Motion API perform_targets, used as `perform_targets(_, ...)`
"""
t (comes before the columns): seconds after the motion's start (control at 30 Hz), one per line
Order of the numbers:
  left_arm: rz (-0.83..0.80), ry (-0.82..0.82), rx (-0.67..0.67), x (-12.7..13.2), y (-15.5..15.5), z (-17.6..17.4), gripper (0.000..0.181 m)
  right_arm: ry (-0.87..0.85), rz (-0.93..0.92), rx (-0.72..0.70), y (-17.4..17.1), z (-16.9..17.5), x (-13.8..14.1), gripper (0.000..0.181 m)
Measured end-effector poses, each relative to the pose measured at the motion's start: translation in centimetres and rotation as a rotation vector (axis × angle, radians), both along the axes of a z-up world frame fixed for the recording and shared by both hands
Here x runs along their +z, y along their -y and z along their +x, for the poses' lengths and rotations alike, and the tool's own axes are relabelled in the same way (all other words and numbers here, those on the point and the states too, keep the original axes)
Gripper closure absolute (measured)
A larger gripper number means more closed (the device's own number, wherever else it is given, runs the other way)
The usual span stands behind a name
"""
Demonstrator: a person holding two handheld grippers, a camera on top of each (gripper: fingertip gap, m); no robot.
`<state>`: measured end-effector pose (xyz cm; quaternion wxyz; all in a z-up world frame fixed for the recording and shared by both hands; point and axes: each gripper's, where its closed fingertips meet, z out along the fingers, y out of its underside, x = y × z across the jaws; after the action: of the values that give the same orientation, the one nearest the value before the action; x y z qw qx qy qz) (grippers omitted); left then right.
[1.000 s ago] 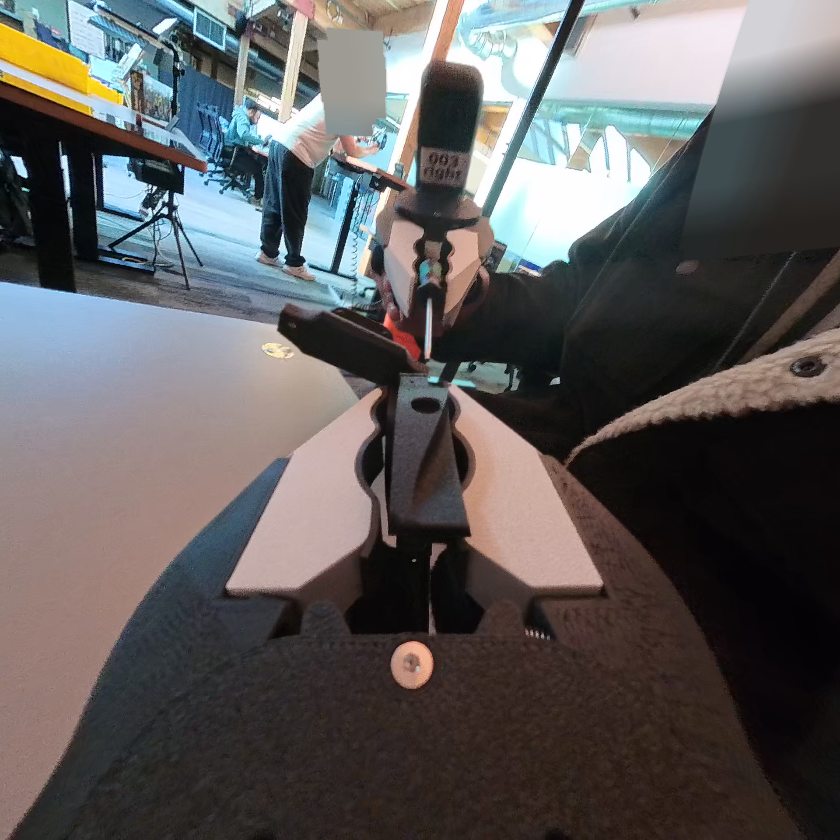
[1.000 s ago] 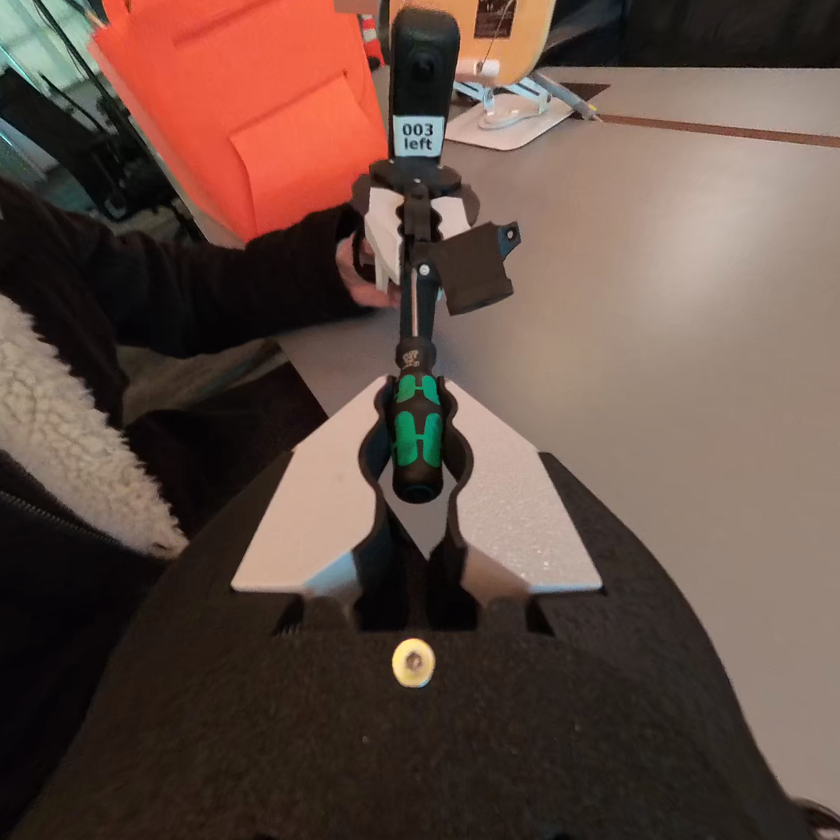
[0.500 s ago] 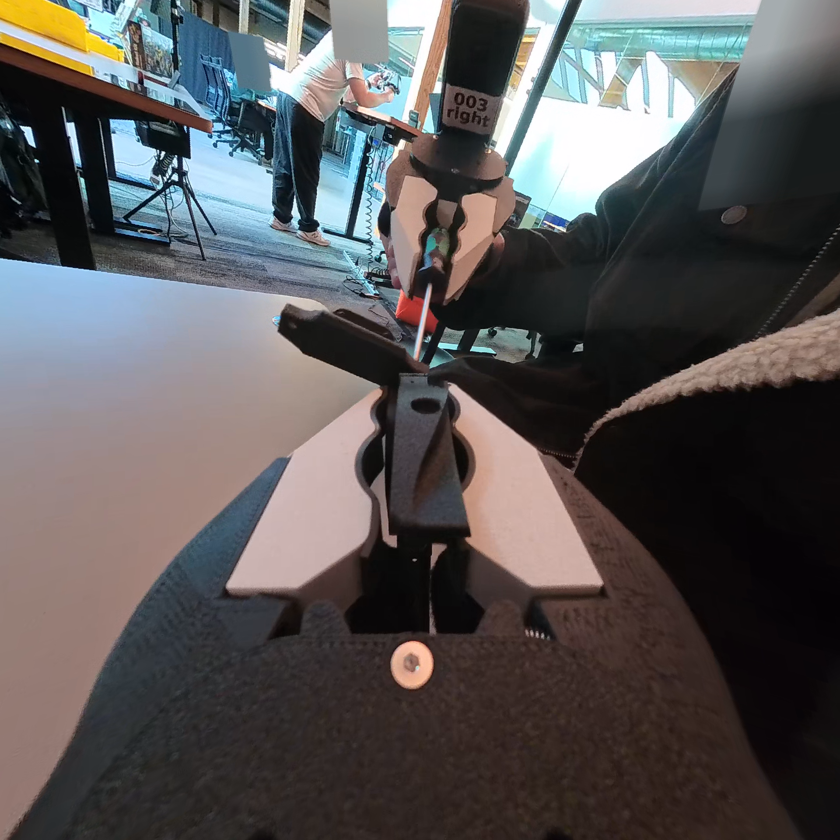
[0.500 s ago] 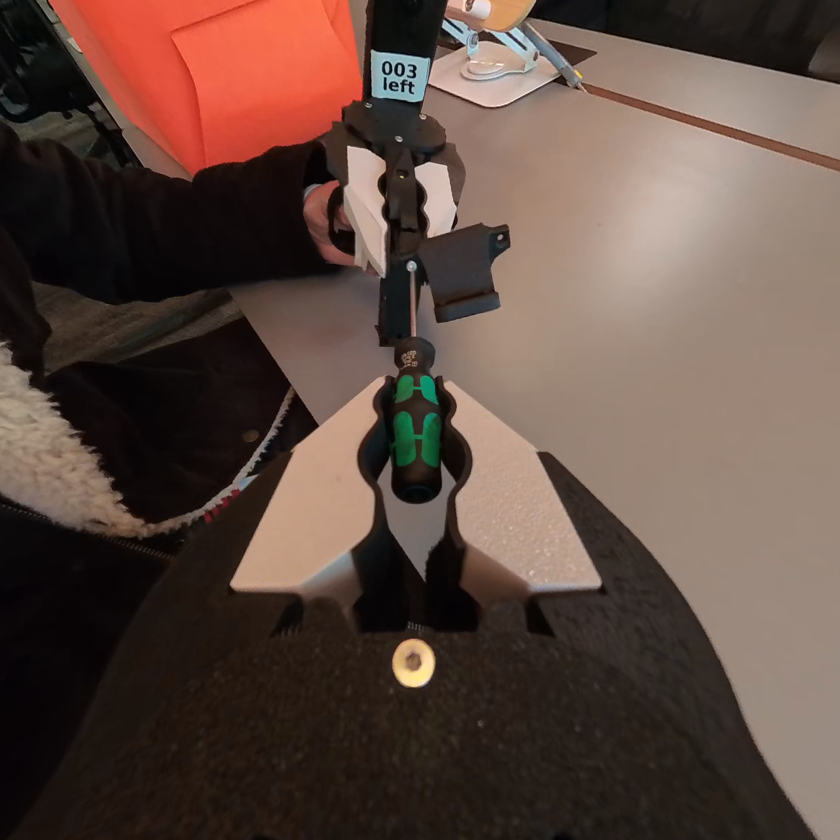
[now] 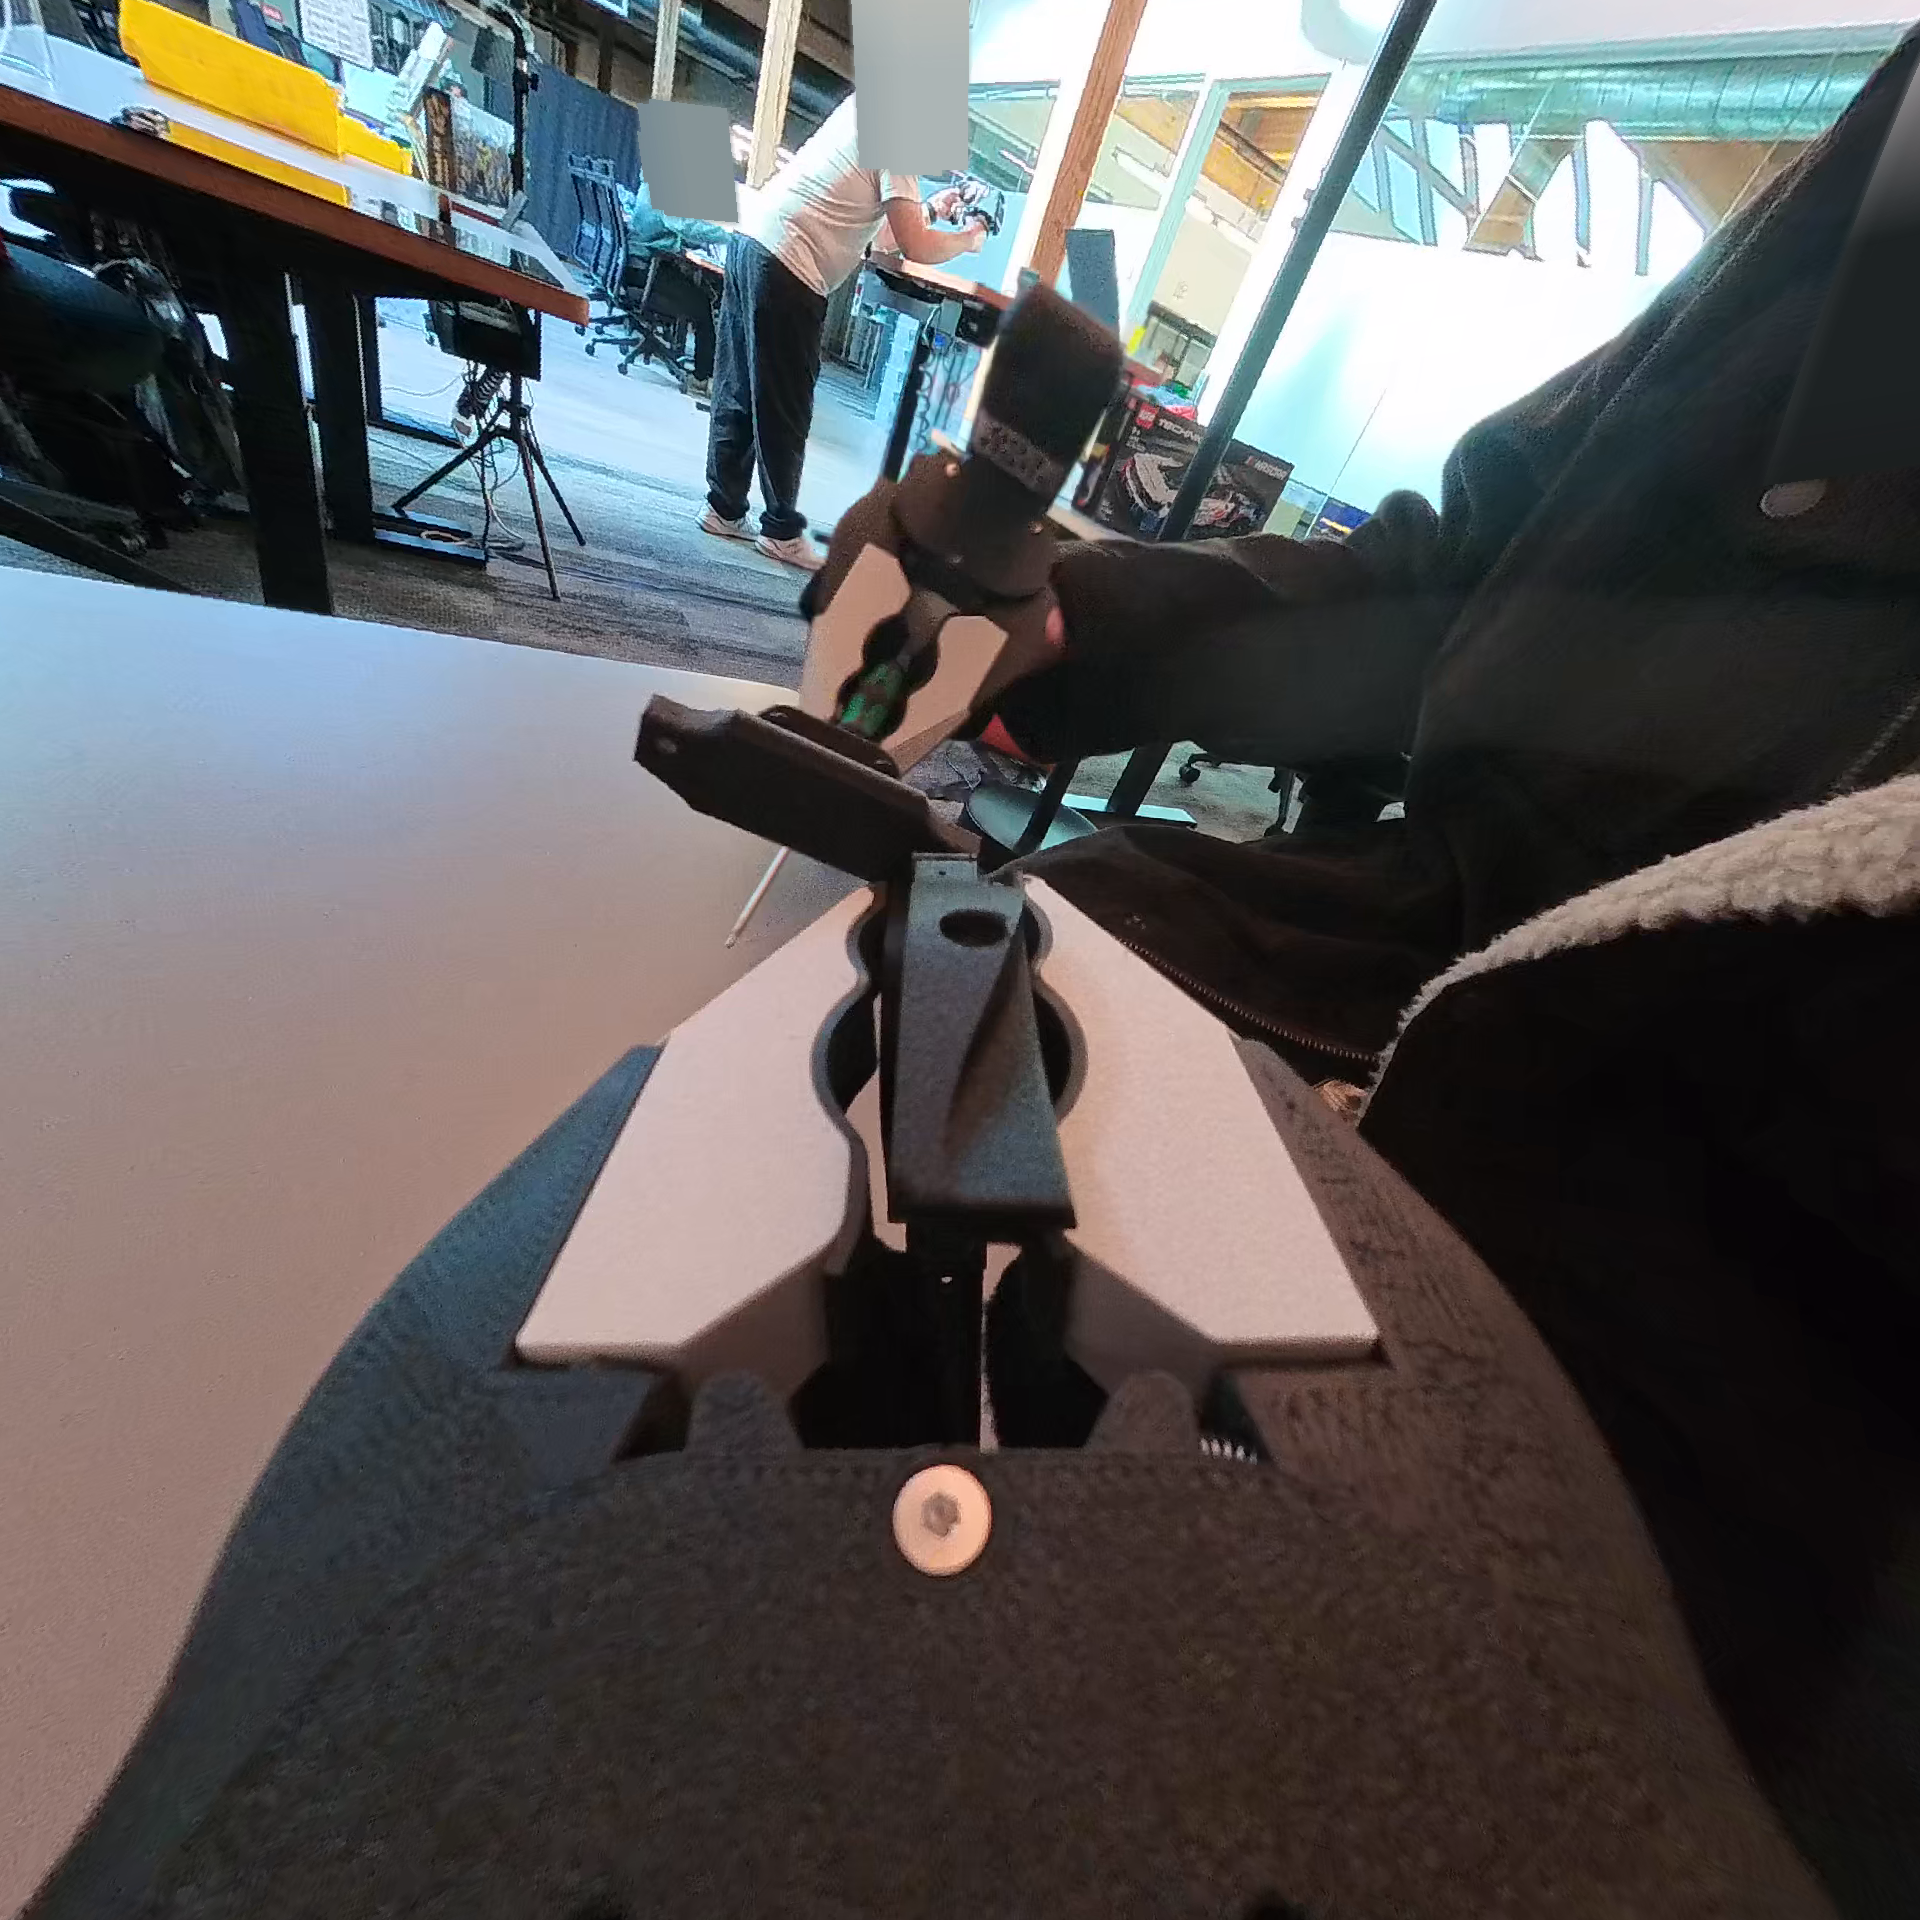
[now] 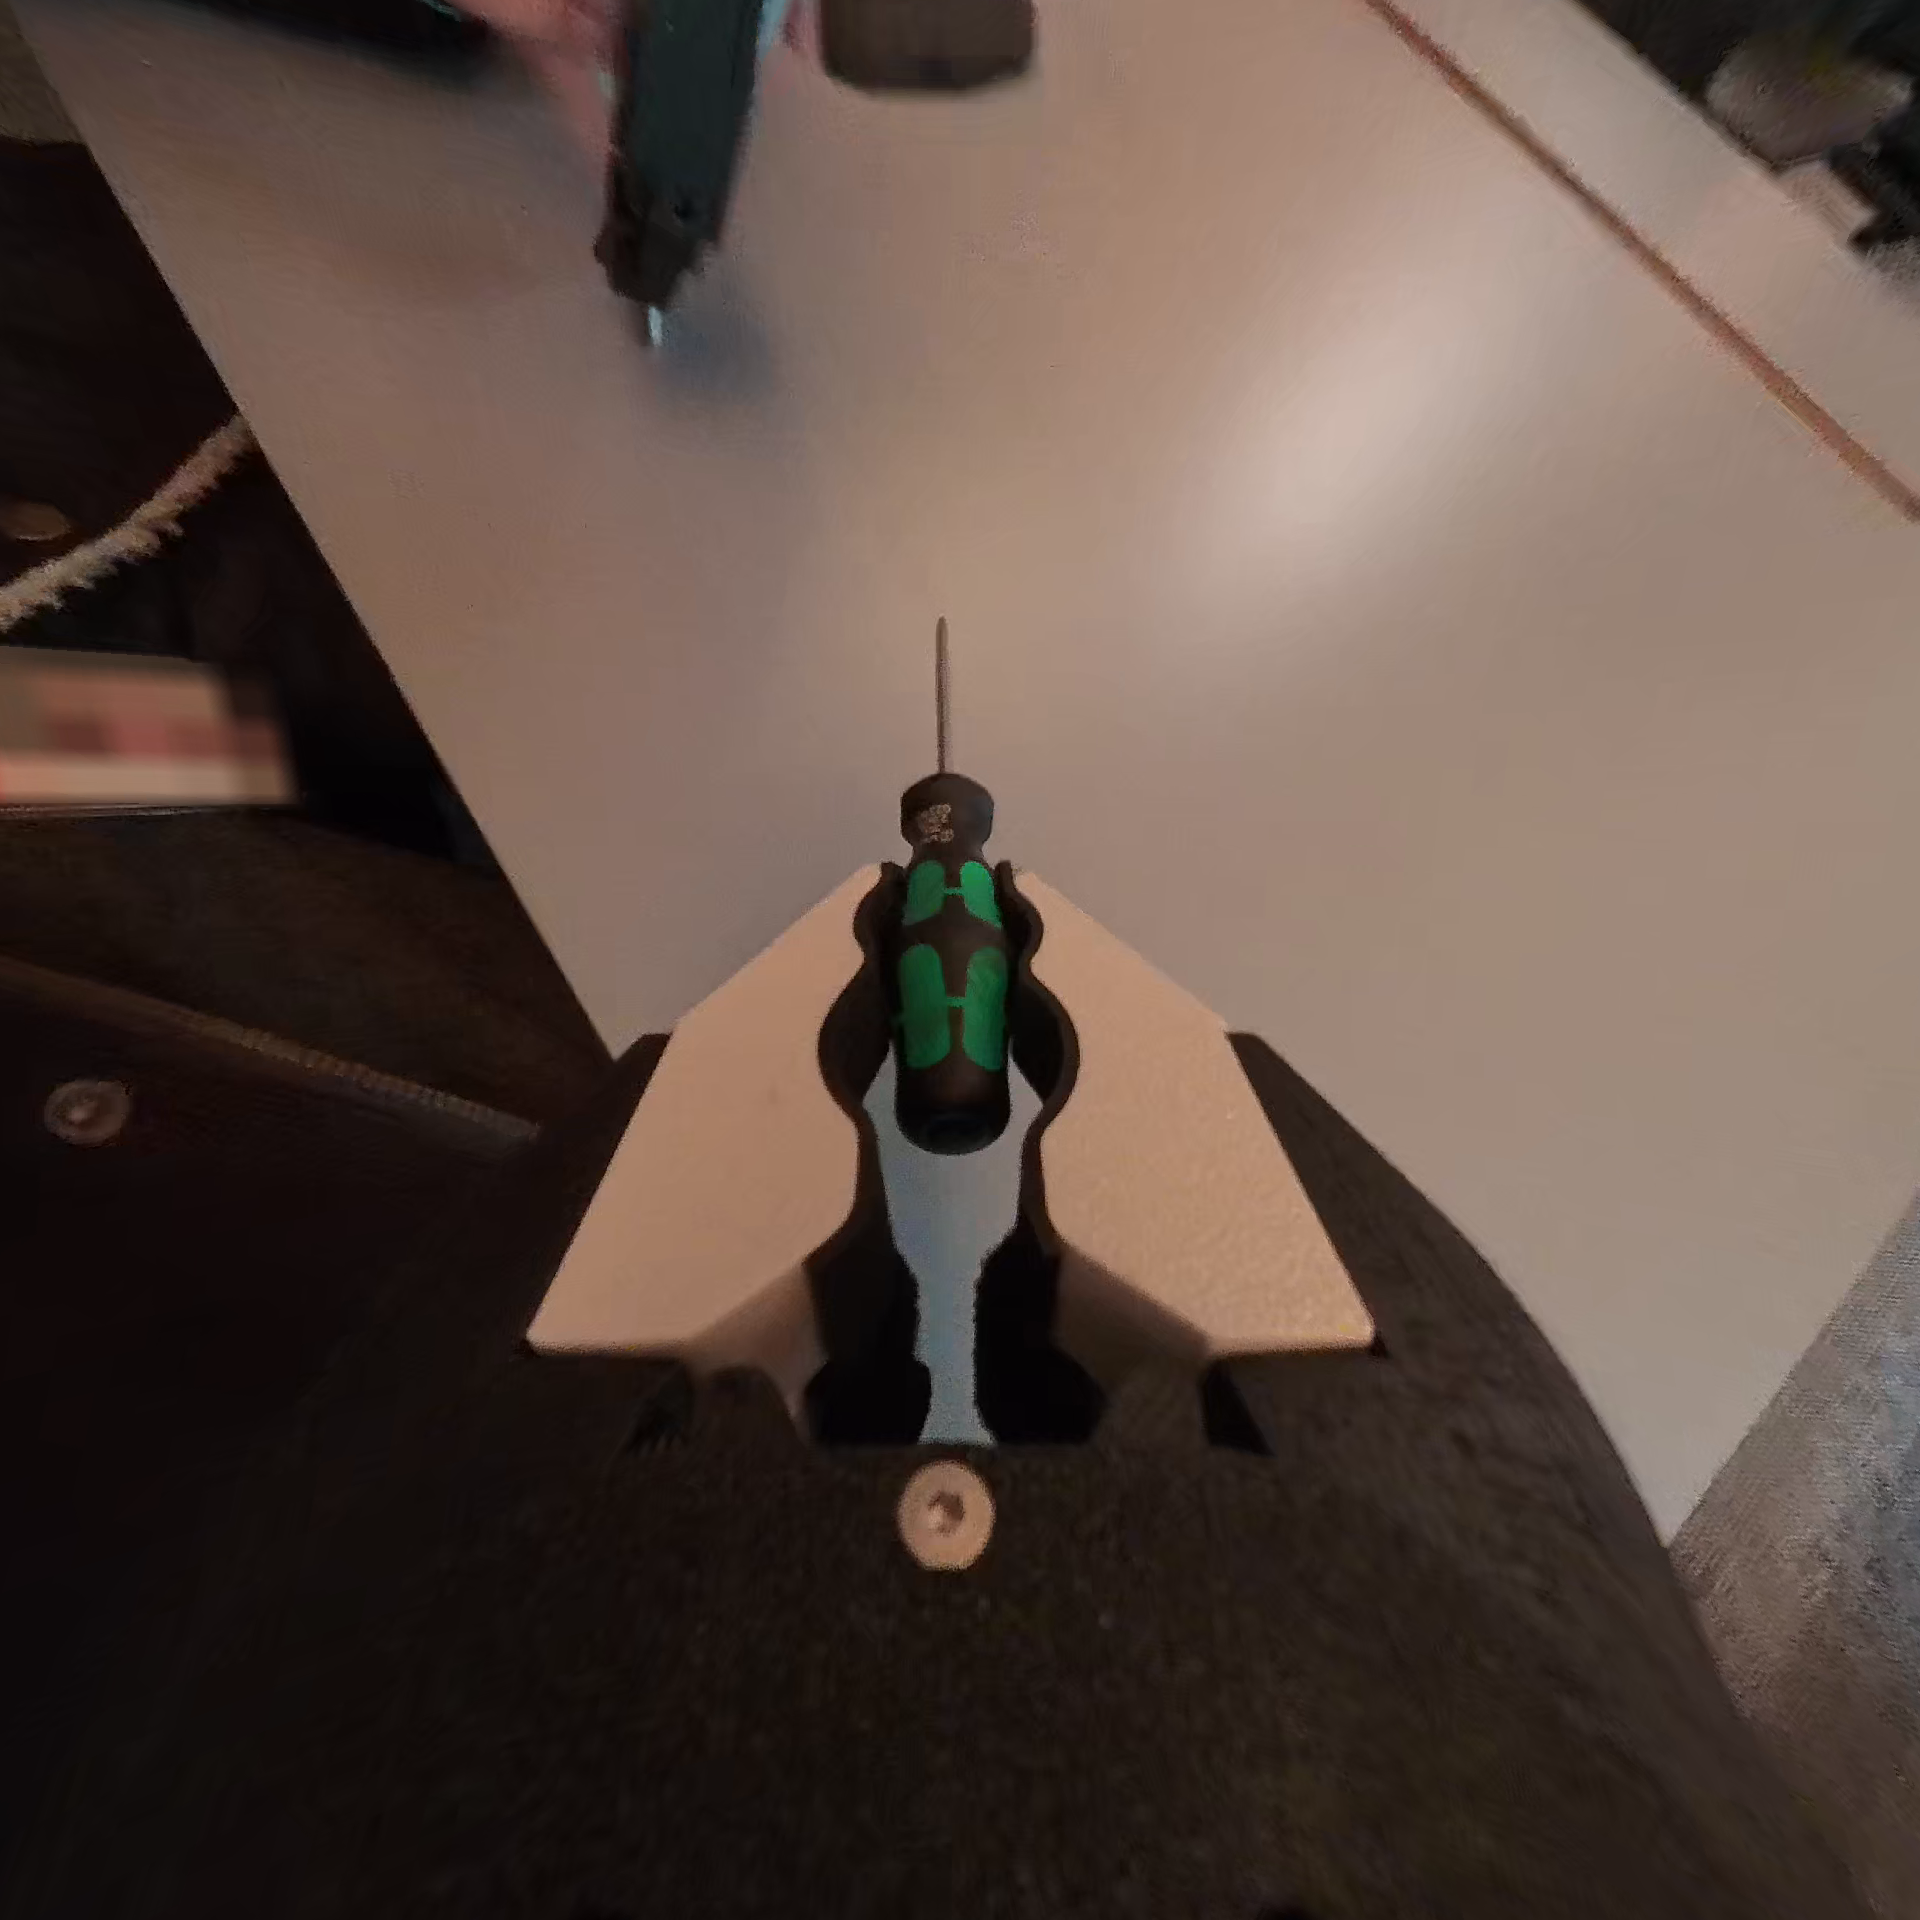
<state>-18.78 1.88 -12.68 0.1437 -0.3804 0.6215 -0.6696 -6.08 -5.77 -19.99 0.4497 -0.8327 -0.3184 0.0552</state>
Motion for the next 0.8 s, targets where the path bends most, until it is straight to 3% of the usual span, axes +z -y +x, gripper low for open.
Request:
perform_targets(0.1, 0.016, -0.001, 0.0, -0.2, 0.1, 0.0, 0.16, -0.012, -0.12, -0.034, 0.8, 1.2, -2.2, 0.165)
perform_targets(0.33, 0.03, -0.013, -0.008, -0.6, 0.4, 0.1, 0.16, 0.045, -0.096, -0.008, 1.9, 1.4, -4.5, 0.16)
perform_targets(0.5, 0.029, -0.014, -0.012, -0.6, 0.5, 0.1, 0.16, -0.14, 0.006, -0.055, 1.8, 1.6, -3.5, 0.163)
perform_targets(0.57, 0.03, -0.018, -0.016, -0.7, 0.6, 0.1, 0.16, -0.194, 0.013, -0.07, 2.1, 2.0, -3.4, 0.153)
perform_targets(0.8, 0.033, -0.022, -0.032, -0.9, 1.0, 0.0, 0.16, -0.143, 0.089, -0.087, 2.8, 2.8, -3.4, 0.153)
